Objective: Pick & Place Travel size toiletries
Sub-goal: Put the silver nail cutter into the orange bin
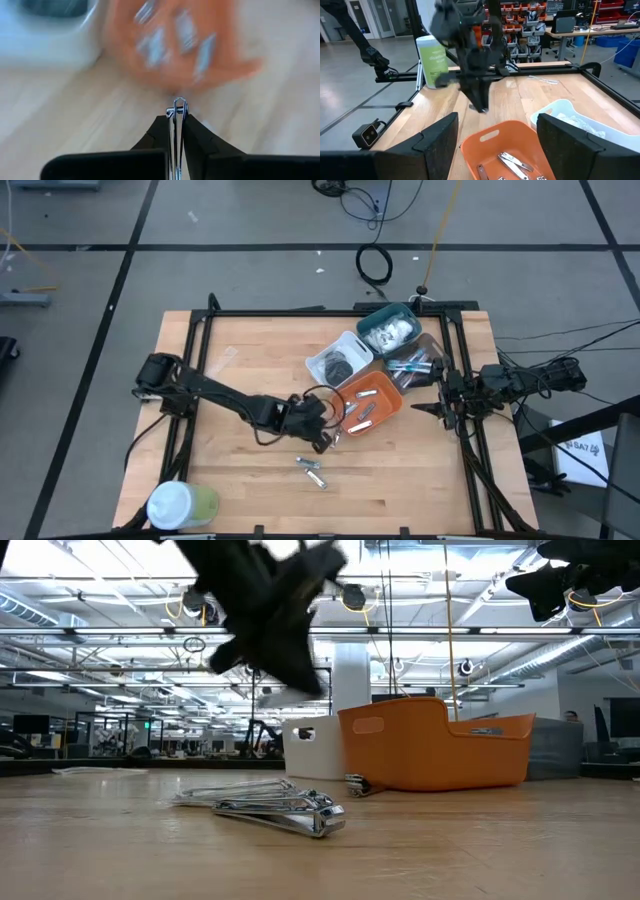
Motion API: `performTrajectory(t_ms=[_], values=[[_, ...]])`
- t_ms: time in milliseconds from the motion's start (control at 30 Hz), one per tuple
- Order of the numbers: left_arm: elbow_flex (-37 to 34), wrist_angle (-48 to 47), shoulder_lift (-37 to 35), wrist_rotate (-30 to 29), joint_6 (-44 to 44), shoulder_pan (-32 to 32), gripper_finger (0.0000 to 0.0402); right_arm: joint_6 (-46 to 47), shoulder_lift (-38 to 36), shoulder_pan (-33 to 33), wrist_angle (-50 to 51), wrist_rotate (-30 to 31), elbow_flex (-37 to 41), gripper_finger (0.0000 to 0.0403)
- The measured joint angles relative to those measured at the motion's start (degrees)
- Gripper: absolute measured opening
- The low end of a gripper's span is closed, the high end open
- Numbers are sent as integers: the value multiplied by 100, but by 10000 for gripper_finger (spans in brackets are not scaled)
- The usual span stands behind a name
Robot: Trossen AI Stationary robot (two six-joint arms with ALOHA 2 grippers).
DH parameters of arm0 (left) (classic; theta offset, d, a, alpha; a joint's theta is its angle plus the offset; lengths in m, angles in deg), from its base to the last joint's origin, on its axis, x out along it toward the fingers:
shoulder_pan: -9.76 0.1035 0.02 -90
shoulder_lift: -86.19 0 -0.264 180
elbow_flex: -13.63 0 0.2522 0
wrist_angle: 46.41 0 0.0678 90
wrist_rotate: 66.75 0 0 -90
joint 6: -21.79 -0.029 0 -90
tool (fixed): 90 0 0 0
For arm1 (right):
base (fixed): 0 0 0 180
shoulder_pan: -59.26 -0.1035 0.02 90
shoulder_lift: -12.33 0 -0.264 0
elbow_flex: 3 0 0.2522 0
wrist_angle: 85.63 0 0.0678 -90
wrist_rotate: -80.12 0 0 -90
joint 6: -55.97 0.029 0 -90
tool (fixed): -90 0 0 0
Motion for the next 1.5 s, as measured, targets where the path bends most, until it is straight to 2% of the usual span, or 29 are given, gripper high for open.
performTrajectory(t_ms=[167, 267, 333, 467, 600, 867, 1067, 1333, 1500], values=[[2, 1995, -129, -159, -1502, 56, 31, 0, 0, 1, -2, 0, 0, 256], [11, 3179, 14, 272, -2101, 256, 30, 2, 0, 0, -11, 0, 0, 256], [20, 3485, 117, 589, -2265, 422, 20, 16, 0, 0, -22, 0, 0, 256], [392, 2866, 355, 705, -2252, 741, 12, 22, 0, 2, -71, 0, 0, 256], [833, 2102, 770, 687, -2252, 969, 22, 22, 0, 0, -102, 0, 0, 256], [1146, 2069, 1347, 1038, -2286, 1027, 28, 22, 4, 0, -87, 2, 0, 256], [1156, 1997, 1316, 1104, -1981, 1054, 85, 22, 7, 0, -43, 18, -1, 256], [1156, 1968, 1291, 1111, -2151, 1052, 164, 22, 7, 2, -37, 20, -2, 256], [1156, 1518, 836, 1339, -2324, 917, 184, 22, 7, 0, 14, 20, 0, 256]])
